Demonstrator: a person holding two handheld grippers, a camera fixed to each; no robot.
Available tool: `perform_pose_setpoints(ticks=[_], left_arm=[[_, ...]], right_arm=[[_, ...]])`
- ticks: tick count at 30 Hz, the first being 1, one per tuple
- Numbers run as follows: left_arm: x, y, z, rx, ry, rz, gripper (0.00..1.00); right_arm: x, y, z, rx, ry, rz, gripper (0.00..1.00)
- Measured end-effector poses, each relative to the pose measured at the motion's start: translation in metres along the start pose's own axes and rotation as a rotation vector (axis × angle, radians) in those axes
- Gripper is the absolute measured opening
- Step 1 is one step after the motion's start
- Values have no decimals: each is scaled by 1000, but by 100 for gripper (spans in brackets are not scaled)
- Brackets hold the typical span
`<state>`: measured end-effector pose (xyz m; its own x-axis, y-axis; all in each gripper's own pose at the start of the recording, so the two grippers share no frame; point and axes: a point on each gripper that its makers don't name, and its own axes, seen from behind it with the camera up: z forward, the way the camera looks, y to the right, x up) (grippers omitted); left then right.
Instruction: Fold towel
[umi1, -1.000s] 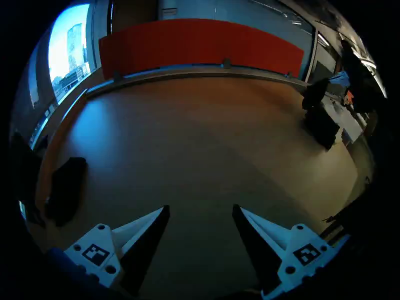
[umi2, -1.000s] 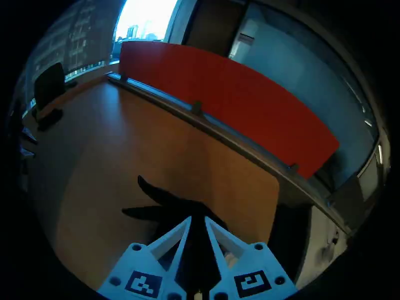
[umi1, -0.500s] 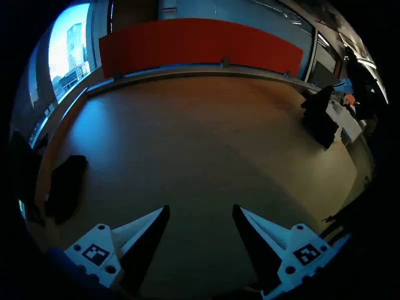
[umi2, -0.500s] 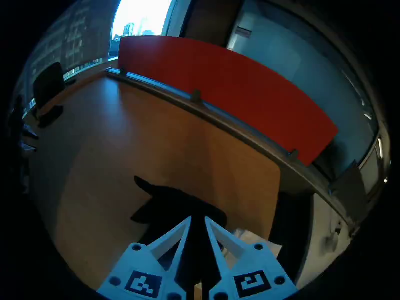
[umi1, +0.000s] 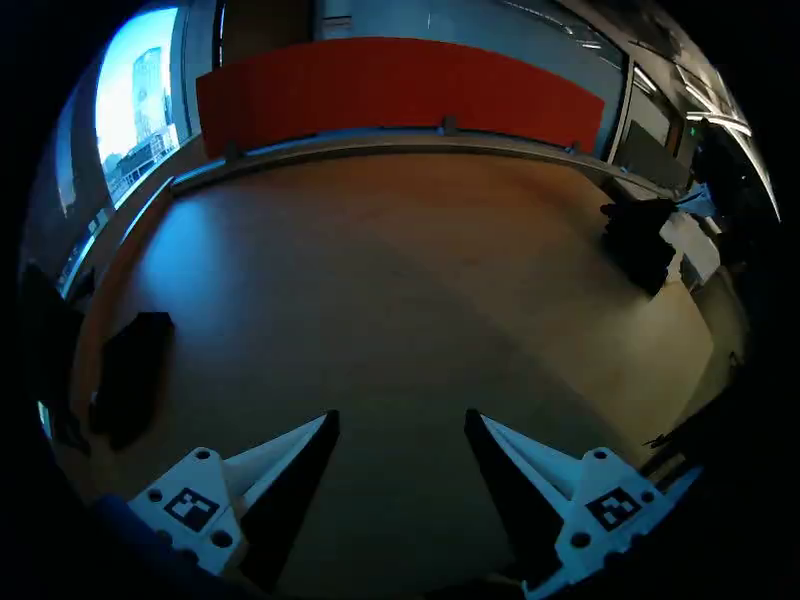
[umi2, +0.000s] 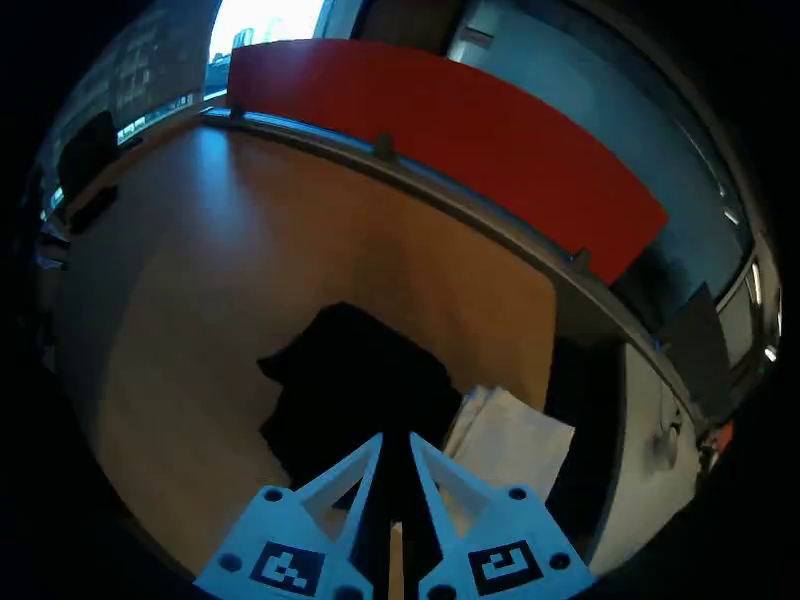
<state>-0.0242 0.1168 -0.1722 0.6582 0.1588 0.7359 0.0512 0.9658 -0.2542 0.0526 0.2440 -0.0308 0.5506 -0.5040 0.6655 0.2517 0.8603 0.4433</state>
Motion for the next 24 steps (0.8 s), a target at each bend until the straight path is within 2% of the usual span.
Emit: perform_pose_setpoints(ticks=[17,24], left_arm=[[0,1,-1,-1,-10,27,93],[-1,1,0,1,-17,33,93]], right_arm=[[-75,1,14,-25,-132,81,3],[-93,-5,22,-27,-154,127,3]])
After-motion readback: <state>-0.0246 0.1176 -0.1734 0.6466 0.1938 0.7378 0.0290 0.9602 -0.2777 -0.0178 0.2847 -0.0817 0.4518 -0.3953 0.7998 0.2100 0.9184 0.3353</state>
